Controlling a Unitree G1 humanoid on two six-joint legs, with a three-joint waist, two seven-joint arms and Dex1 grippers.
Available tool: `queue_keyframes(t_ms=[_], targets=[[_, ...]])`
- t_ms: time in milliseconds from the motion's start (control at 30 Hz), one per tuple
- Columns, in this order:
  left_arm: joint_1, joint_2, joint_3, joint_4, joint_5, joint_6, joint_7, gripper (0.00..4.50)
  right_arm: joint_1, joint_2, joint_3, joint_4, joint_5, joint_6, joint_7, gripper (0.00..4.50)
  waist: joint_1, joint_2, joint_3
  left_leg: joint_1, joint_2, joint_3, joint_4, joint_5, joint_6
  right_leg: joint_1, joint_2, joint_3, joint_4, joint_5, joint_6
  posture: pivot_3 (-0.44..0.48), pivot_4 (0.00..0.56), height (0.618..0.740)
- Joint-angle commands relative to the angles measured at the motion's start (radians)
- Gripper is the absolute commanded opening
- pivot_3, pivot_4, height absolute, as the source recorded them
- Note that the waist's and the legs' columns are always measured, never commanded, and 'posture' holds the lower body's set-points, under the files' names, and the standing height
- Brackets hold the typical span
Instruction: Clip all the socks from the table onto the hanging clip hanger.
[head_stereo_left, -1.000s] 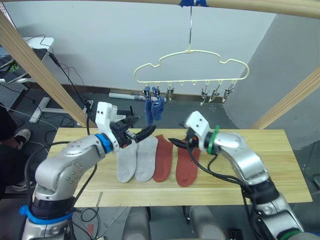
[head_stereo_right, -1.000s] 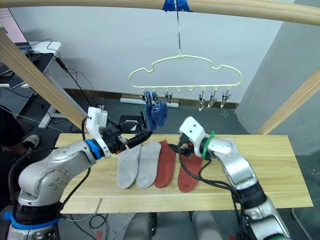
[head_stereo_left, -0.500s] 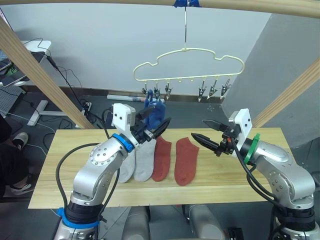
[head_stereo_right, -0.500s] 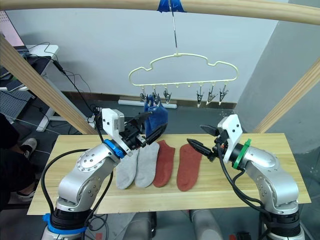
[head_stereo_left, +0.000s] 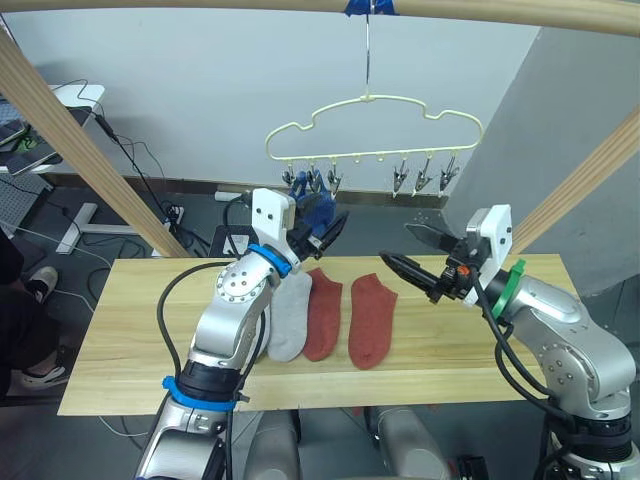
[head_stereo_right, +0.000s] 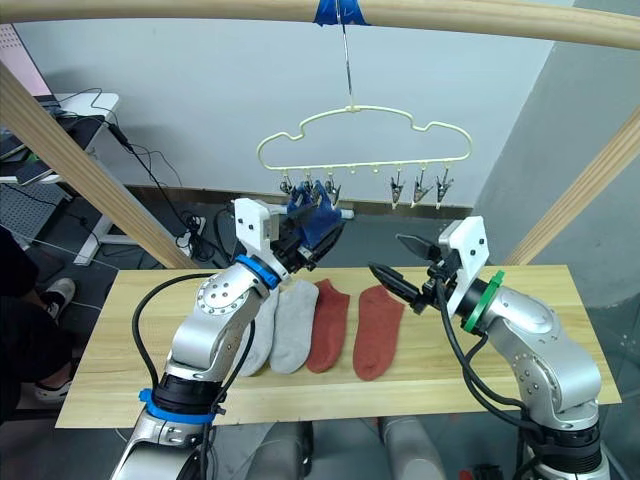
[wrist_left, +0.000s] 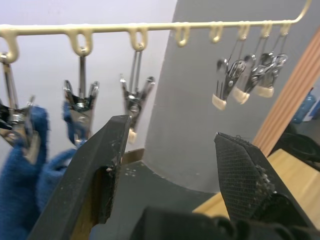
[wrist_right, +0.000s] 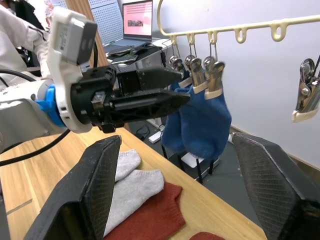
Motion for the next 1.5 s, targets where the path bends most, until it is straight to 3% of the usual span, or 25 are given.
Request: queue_keyframes(t_ms=[33, 800, 1500], targets=[[-0.050, -0.016, 0.017, 0.046, 0.020, -0.061, -0.003, 2.98, -0.018, -0.003, -0.034, -0.039, 0.052, -0.026, -0.012, 3.71, 0.000, 0.000, 0.000, 0.000, 0.000, 0.000, 0.000, 0.000, 0.000, 0.000, 0.000, 0.000, 0.000, 0.000, 0.000, -0.152, 0.217, 0.740], [-0.209, -0.093, 0.049, 0.320, 0.086, -0.209, 0.037, 2.98, -0.069, -0.031, -0.006, -0.066, 0.115, -0.013, -0.098, 3.71, -0.023, 0.000, 0.000, 0.000, 0.000, 0.000, 0.000, 0.000, 0.000, 0.000, 0.000, 0.000, 0.001, 0.000, 0.000, -0.185, 0.221, 0.740], [-0.231, -0.130, 0.051, 0.328, 0.084, -0.224, 0.030, 2.98, -0.048, -0.039, 0.002, -0.062, 0.112, -0.030, -0.115, 3.71, -0.029, 0.000, 0.000, 0.000, 0.000, 0.000, 0.000, 0.000, 0.000, 0.000, 0.000, 0.000, 0.002, 0.000, 0.000, -0.194, 0.227, 0.740]])
